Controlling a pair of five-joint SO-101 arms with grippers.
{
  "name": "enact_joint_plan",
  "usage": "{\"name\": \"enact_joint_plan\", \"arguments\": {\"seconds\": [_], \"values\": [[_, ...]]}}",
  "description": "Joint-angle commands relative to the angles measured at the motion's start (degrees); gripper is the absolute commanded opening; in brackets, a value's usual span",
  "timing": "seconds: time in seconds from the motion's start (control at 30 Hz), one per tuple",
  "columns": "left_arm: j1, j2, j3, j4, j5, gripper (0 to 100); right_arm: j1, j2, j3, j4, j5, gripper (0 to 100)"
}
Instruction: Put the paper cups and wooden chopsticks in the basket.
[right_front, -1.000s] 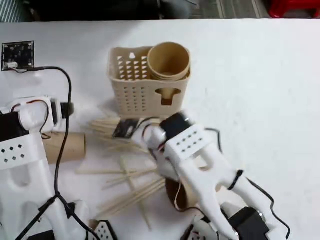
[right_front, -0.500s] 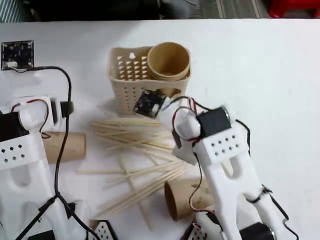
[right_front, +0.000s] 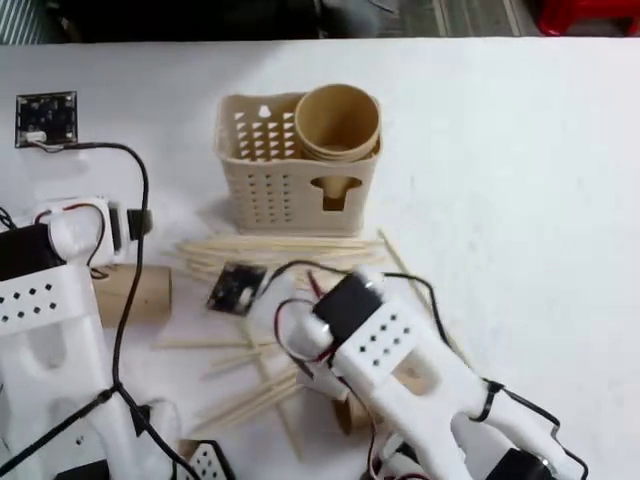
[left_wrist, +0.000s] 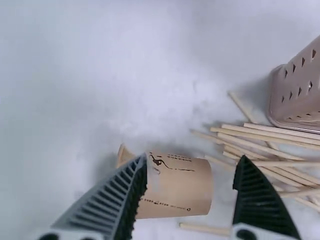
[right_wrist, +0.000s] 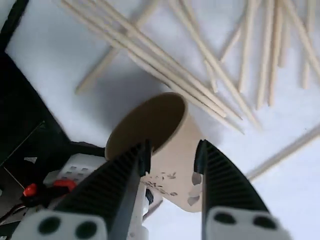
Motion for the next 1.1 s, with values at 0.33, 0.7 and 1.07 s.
{"name": "enact_joint_plan", "arguments": {"seconds": [0.33,0.7,1.07], "values": [[0.57,-1.54,0.44,-2.02,0.09,28,-1.27,-1.45,11.78,-11.82,-1.05,15.9],[0.57,-1.54,0.53,-1.85,0.09,28,6.37,-1.45,13.19,-12.79,3.25,15.5],[0.57,-1.54,0.53,-1.85,0.09,28,12.18,-1.71,14.86,-12.79,14.51,2.1]]}}
